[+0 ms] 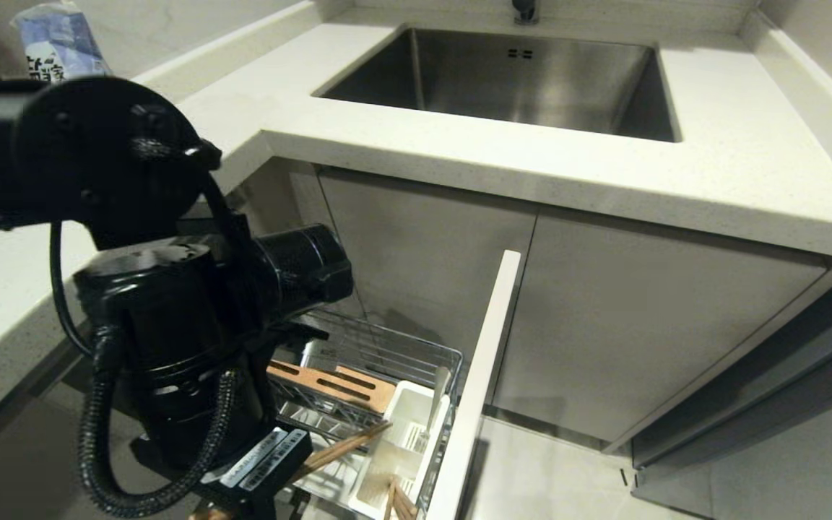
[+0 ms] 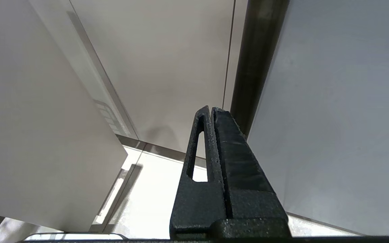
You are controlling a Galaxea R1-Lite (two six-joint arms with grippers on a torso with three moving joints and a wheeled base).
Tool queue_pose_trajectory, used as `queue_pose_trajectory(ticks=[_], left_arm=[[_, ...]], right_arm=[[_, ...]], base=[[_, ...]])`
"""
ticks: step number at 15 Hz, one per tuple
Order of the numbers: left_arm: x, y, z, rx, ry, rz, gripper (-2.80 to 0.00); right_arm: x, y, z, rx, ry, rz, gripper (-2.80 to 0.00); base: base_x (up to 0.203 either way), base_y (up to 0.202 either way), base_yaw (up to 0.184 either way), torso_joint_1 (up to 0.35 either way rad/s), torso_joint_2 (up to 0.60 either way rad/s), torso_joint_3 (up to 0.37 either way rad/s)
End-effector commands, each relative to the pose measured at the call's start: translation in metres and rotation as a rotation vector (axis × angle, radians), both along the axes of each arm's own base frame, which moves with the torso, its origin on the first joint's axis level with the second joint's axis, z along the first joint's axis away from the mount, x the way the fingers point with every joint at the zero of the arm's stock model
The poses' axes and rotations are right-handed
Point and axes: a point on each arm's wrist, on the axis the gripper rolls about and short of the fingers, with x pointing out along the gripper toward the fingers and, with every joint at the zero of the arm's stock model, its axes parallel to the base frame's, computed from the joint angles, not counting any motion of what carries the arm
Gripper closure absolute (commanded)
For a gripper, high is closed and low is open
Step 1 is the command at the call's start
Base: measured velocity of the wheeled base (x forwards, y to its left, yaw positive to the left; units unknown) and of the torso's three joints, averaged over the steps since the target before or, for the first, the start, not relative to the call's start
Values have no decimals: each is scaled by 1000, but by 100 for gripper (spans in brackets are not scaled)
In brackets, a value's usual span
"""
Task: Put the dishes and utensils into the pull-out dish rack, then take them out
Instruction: Take the chopsticks out of the cupboard
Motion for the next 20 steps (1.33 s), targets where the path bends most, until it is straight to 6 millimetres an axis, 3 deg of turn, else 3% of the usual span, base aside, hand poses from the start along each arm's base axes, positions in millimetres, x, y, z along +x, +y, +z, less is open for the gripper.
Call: queue_pose_trajectory(ticks=[1, 5, 11, 16, 20], left_arm=[[-18, 13, 22, -64, -70, -11, 0], [-48, 37, 59, -177, -227, -29, 0], [-102, 91, 116, -394, -526, -21, 0], [-132, 130, 132, -430, -709, 80, 0], [-132, 143, 142, -415, -891, 275, 0]], right_arm=[[2, 0, -7, 1, 25, 1, 0], [2, 0, -7, 1, 25, 1, 0], [2, 0, -7, 0, 25, 1, 0], [2, 0, -7, 0, 25, 1, 0], [2, 0, -7, 1, 25, 1, 0]], base=[[0, 0, 0, 0, 0, 0], [0, 0, 0, 0, 0, 0], [0, 0, 0, 0, 0, 0], [0, 0, 0, 0, 0, 0], [0, 0, 0, 0, 0, 0]])
